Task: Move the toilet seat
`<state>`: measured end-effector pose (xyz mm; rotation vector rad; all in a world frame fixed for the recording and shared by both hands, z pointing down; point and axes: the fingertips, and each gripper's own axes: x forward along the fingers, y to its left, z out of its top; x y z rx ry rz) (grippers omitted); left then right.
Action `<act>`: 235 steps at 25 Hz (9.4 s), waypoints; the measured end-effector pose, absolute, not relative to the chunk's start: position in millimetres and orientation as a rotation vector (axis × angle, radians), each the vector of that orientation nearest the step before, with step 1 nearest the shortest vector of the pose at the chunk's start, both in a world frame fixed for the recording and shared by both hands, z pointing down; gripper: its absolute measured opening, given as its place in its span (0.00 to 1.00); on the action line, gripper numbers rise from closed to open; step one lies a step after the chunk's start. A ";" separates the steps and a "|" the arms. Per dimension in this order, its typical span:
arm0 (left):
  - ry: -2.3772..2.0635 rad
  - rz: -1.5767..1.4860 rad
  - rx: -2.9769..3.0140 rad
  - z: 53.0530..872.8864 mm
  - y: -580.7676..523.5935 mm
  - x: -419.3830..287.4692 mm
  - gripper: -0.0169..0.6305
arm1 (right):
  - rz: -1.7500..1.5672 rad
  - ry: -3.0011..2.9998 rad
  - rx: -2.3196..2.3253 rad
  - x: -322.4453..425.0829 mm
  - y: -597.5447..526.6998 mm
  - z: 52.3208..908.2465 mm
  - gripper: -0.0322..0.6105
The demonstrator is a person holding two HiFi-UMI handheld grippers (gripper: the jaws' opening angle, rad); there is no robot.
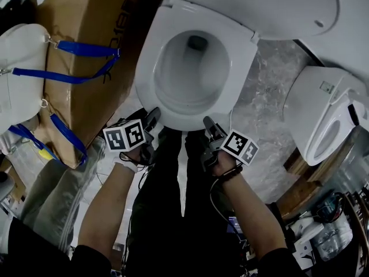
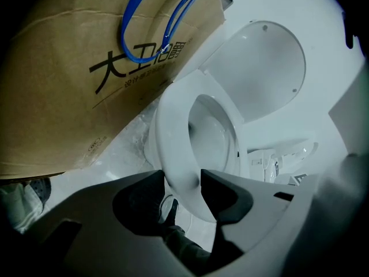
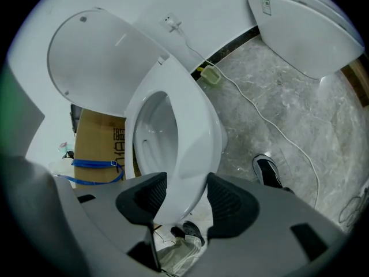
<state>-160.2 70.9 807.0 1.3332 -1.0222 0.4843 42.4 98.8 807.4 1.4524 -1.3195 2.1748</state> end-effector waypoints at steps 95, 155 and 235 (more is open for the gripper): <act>-1.181 0.952 2.416 469.6 -82.0 -97.0 0.35 | 2.162 -1.877 1.924 88.2 -41.0 493.6 0.40; -1.368 0.750 2.285 427.0 -212.6 -57.1 0.28 | 0.806 -2.191 1.640 92.2 -176.4 434.1 0.35; -1.163 0.355 2.278 306.5 -166.0 -61.2 0.28 | 0.675 -2.413 1.741 132.6 -216.4 258.9 0.34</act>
